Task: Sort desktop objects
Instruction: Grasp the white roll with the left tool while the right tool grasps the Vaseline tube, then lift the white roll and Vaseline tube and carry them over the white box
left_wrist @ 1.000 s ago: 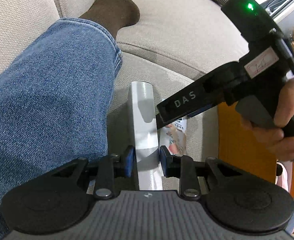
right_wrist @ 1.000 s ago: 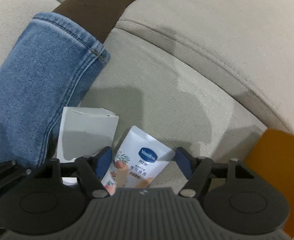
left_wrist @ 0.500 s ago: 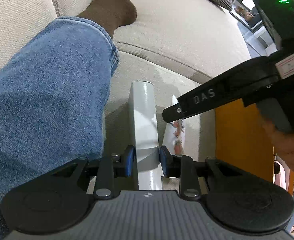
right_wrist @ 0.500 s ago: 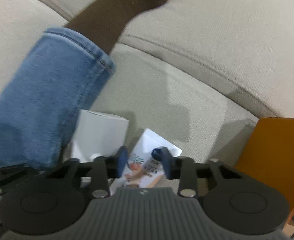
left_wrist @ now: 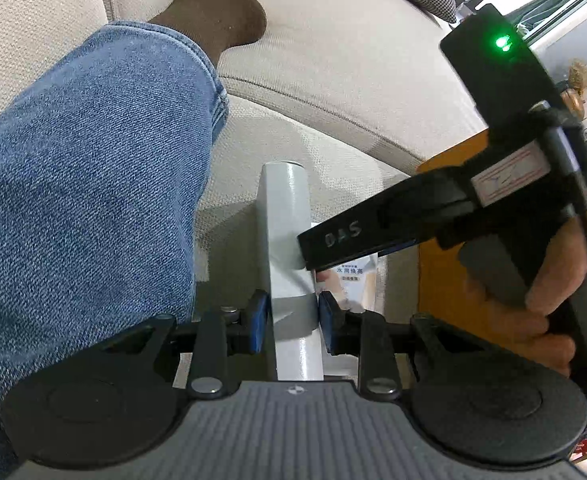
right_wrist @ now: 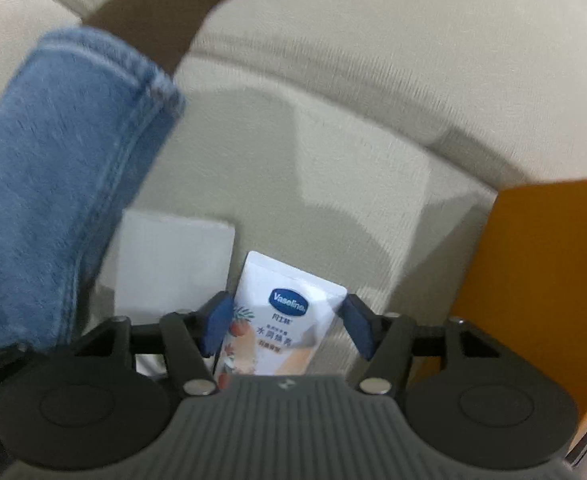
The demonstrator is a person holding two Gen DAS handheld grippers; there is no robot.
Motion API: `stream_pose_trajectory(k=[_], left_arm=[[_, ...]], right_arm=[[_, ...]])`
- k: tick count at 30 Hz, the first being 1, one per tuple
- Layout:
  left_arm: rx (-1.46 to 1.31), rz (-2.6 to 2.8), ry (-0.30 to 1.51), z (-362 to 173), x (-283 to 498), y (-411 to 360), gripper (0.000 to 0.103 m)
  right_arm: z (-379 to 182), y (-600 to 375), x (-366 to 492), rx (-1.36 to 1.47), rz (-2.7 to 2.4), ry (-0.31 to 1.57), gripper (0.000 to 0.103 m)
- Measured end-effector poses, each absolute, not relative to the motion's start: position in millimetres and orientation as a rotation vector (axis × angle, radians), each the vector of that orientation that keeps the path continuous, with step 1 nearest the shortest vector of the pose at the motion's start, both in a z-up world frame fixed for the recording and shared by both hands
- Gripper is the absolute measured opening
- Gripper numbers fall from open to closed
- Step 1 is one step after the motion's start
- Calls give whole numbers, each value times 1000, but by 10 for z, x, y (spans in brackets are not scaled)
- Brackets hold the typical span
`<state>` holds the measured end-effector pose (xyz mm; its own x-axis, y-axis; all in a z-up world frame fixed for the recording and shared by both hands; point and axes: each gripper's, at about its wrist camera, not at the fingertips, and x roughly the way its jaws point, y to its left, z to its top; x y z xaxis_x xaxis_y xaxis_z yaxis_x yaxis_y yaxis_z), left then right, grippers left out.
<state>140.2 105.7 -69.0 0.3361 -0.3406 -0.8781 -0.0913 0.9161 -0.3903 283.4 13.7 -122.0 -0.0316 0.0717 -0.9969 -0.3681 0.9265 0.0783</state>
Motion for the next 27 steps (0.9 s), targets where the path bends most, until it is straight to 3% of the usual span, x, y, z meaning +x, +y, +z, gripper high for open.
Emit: stream_pose_trajectory(k=[18, 27], left_arm=[[-430, -201, 1232, -602, 1180, 1070, 31], [-404, -236, 1238, -816, 1138, 1134, 31]], right_arm=[[-772, -169, 2471, -156, 495, 1496, 59], [-519, -235, 2070, -227, 591, 1337, 58]])
